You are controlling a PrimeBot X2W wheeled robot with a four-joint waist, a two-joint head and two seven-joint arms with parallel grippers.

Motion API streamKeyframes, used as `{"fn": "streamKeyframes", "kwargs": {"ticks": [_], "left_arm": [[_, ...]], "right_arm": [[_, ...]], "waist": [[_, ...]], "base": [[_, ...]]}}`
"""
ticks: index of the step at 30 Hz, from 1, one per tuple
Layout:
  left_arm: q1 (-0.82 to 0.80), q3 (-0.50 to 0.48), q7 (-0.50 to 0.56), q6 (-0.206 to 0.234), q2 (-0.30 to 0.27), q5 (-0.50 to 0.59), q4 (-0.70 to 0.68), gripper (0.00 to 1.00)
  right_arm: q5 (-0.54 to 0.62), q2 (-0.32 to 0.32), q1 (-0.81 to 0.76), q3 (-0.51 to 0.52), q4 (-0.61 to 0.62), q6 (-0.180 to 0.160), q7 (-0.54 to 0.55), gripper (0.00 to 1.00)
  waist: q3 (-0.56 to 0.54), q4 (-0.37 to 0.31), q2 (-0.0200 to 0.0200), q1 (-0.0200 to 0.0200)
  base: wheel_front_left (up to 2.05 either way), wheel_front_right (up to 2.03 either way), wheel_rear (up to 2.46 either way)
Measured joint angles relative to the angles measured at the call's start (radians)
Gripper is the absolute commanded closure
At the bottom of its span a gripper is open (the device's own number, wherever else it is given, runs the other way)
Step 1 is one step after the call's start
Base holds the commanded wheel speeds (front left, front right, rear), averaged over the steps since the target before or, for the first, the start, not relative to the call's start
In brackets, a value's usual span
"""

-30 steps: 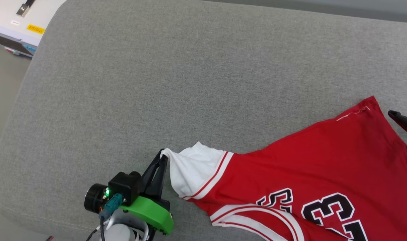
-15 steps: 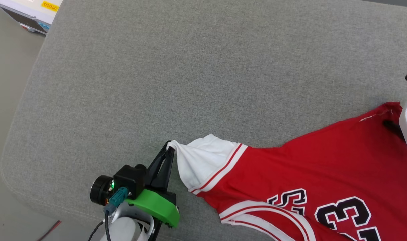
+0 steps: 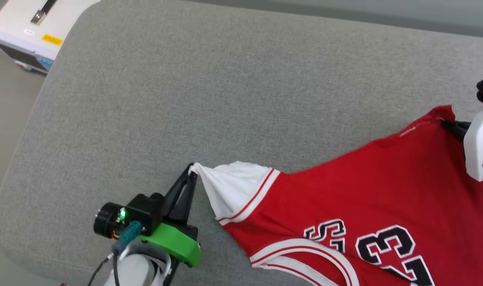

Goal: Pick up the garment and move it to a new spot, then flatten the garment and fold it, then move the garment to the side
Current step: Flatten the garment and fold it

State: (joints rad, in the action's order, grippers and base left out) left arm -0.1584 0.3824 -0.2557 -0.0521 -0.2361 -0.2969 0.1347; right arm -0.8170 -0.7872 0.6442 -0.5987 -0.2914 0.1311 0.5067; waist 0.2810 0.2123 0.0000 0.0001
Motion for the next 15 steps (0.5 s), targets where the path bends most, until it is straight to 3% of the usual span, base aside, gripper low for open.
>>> {"fn": "streamKeyframes", "kwargs": {"ticks": [15], "left_arm": [[-0.272, -0.081, 0.066, -0.022, -0.082, -0.014, -0.139, 1.00]], "right_arm": [[-0.023, -0.009, 0.050, 0.081, 0.141, 0.000, -0.205, 1.00]], "waist": [[-0.099, -0.103, 0.0000, 0.0000]], "base": [[0.00, 0.00, 0.00]]}}
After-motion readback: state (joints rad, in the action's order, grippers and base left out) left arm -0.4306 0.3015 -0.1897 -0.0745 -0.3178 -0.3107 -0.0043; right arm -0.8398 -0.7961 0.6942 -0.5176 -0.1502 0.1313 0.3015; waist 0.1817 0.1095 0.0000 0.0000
